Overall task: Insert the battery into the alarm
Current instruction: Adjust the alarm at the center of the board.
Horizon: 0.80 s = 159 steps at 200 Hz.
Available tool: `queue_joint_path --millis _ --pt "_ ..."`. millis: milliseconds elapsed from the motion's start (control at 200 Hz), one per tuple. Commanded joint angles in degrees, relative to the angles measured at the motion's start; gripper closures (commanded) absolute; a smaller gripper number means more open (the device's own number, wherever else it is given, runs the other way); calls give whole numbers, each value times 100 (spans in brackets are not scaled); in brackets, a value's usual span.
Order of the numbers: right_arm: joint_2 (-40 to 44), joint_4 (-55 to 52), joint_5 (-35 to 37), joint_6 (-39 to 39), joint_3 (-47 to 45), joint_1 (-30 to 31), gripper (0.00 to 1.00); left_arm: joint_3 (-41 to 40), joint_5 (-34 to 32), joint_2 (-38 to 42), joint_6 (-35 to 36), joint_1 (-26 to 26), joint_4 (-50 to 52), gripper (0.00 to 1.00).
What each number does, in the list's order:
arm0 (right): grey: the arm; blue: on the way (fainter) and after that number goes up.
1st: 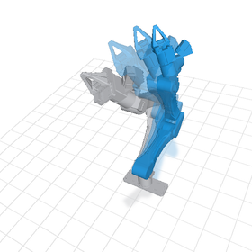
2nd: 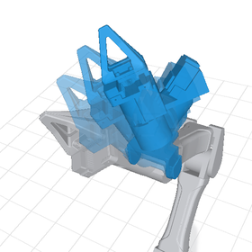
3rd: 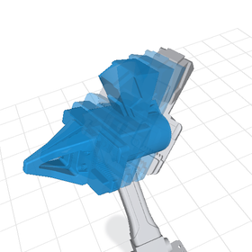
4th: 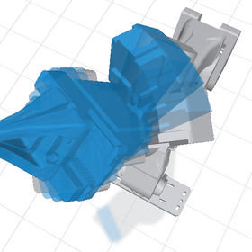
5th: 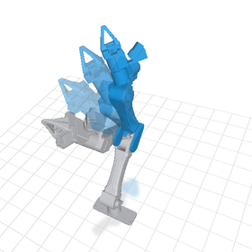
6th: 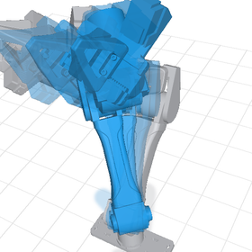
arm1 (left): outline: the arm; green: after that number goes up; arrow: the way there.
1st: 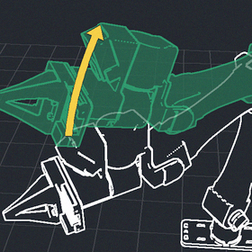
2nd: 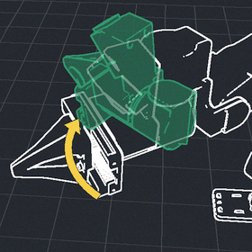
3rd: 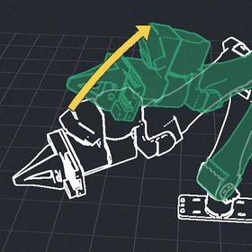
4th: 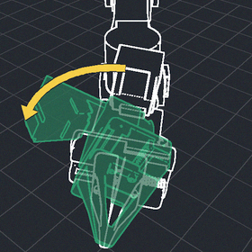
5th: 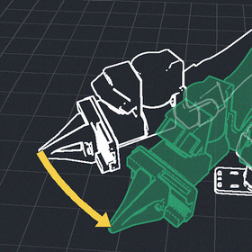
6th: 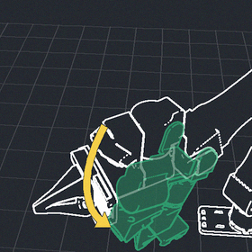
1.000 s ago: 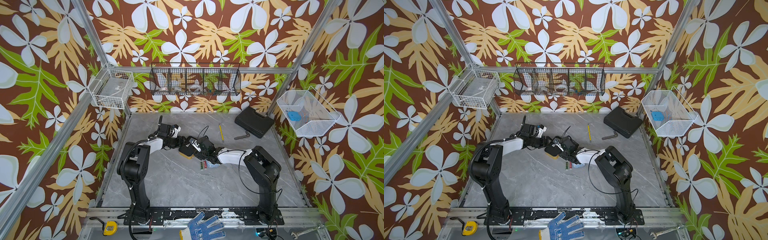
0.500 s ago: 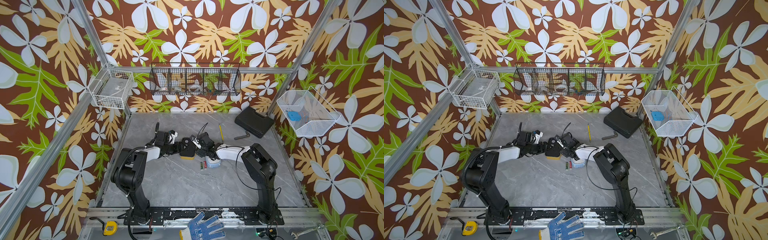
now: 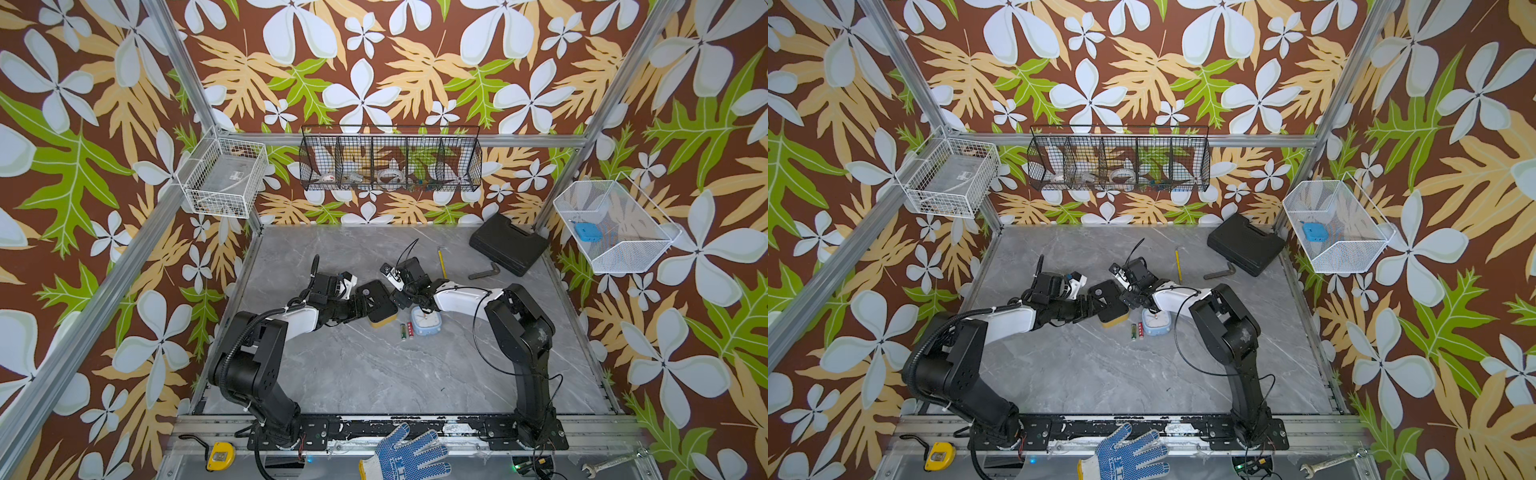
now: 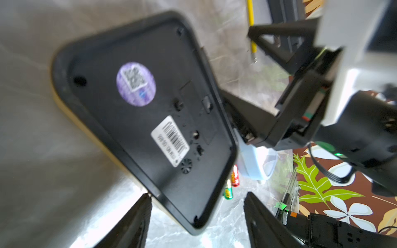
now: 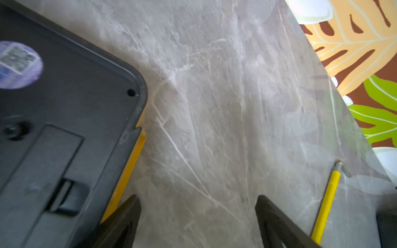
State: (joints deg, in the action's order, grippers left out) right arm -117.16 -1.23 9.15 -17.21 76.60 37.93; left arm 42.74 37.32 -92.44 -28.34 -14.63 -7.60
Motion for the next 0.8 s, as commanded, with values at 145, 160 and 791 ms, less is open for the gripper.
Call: queue_joint_path --millis 145,160,791 --pt "361 -852 -327 564 142 -308 17 297 -913 398 -128 40 345 30" --pt "390 -926 -413 638 172 -330 18 315 -998 413 -149 47 366 30" --pt "-72 -1885 -3052 2746 1370 -76 40 896 -1592 -65 -720 128 621 34"
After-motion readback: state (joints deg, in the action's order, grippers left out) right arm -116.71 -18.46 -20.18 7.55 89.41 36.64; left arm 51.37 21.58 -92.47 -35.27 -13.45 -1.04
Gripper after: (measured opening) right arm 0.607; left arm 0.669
